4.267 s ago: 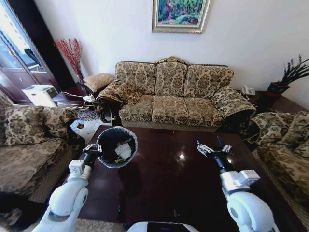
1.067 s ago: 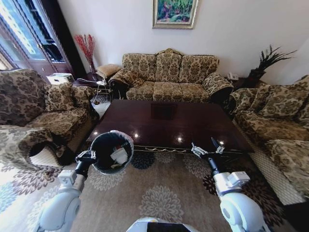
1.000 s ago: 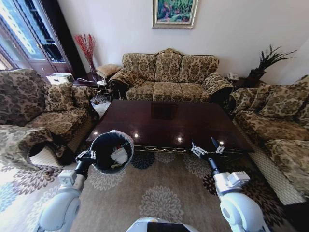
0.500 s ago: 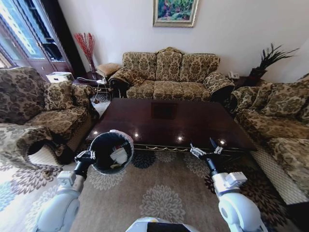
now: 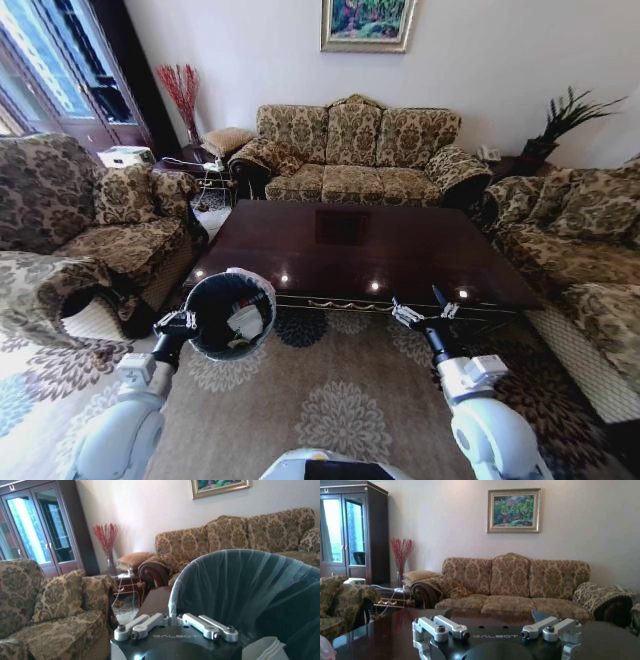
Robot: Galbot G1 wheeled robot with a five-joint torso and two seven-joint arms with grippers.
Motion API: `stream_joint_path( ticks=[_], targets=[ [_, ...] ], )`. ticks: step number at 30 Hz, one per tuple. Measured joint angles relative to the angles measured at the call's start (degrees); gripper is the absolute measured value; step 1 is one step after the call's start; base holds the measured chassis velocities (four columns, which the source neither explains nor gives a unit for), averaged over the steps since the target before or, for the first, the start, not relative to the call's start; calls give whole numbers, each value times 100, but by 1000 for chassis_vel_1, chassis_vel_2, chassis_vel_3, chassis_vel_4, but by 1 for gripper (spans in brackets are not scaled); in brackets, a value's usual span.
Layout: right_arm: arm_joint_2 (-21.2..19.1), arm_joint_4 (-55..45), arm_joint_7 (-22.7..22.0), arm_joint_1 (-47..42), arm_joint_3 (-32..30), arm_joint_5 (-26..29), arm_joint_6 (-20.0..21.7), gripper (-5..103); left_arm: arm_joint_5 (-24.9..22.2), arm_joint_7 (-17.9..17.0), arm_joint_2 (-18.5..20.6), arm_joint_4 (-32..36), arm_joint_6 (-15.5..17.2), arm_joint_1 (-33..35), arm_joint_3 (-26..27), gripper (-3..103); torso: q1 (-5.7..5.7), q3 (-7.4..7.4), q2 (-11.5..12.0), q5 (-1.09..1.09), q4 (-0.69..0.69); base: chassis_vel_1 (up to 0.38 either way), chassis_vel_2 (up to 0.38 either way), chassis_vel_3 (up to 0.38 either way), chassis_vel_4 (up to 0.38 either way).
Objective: Move to the front of the table and place the trash on the table into the trash bin.
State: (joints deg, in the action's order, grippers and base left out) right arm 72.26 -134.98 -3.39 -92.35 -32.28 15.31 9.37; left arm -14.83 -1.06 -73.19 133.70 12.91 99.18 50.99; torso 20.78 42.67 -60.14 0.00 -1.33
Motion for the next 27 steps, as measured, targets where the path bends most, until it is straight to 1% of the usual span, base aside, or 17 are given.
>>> stream_joint_path(
  ticks=[3, 4, 7, 10, 17, 23, 27],
  targets=[
    [-1, 5, 0, 4, 10, -3, 0, 100, 0, 3, 3, -4, 0, -3, -3, 2, -20, -28, 48, 0, 0, 57, 50, -54, -46],
    [-1, 12, -1, 11, 27, -11, 0, 100, 0, 5, 5, -8, 0, -10, -7, 2, -49, -63, 112, 0, 0, 40, 65, -33, -49],
    [-1, 18, -2, 14, 43, -22, 0, 100, 0, 5, 8, -12, 0, -12, -8, 2, -69, -90, 157, 0, 0, 46, 65, -38, -63],
    [-5, 50, -2, 33, 81, -45, 0, 100, -2, 8, 17, -34, 0, -17, -11, 2, -125, -158, 281, 0, 0, 50, 61, -62, -48],
    [-15, 96, -2, 76, 108, -77, 0, 100, -2, 12, 23, -57, 1, -26, -14, 2, -190, -241, 431, 0, 0, 63, 78, -67, -70],
    [1, 124, -6, 111, 110, -98, -4, 100, -1, 14, 39, -89, 23, -88, -42, 2, -278, -346, 624, 0, 0, 95, 88, -83, -70],
    [6, 133, -8, 110, 105, -114, -5, 100, 12, 14, 39, -100, 29, -101, -76, 2, -307, -386, 692, 0, 0, 88, 101, -94, -85]
  ],
)
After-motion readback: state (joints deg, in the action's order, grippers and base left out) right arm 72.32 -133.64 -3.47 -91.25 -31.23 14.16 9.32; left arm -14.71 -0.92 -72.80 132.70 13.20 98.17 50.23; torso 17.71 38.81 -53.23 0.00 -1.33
